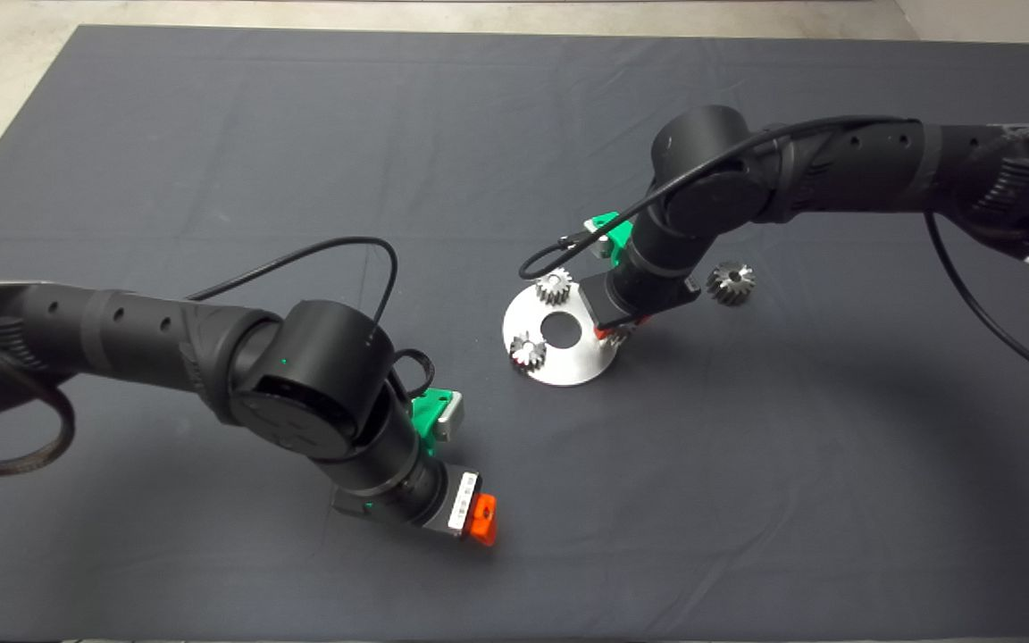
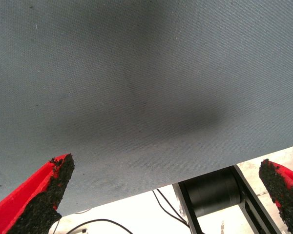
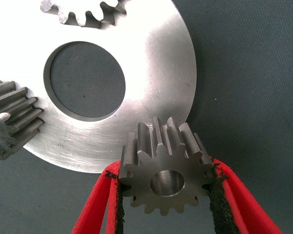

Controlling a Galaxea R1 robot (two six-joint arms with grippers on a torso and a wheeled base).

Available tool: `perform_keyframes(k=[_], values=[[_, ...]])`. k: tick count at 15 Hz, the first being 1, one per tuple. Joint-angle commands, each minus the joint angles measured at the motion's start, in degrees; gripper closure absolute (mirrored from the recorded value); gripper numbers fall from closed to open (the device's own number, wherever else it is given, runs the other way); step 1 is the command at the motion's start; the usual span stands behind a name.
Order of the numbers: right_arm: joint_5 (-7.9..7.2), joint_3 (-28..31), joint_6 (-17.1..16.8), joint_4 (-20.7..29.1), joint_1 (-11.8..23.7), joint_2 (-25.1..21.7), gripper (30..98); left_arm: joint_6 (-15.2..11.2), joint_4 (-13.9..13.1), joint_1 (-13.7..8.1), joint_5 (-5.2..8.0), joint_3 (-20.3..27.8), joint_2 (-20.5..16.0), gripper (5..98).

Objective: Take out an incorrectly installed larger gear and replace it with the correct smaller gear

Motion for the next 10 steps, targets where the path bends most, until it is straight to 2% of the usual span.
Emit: perform_keyframes(k=[1, 7, 10], values=[[-4.94, 0.81, 0.59, -1.45, 1.32, 0.63, 93.2, 0.11, 0.27, -1.01, 0.11, 0.16, -0.06, 5.9], [-4.94, 0.63, 0.77, -1.45, 1.23, 1.74, 93.2, 0.81, 0.27, -1.01, 0.11, -0.37, -0.24, 5.9], [-4.94, 1.52, 2.44, -1.45, 1.27, 1.60, 93.2, 0.81, 0.27, -1.01, 0.11, -0.99, 0.03, 5.9]])
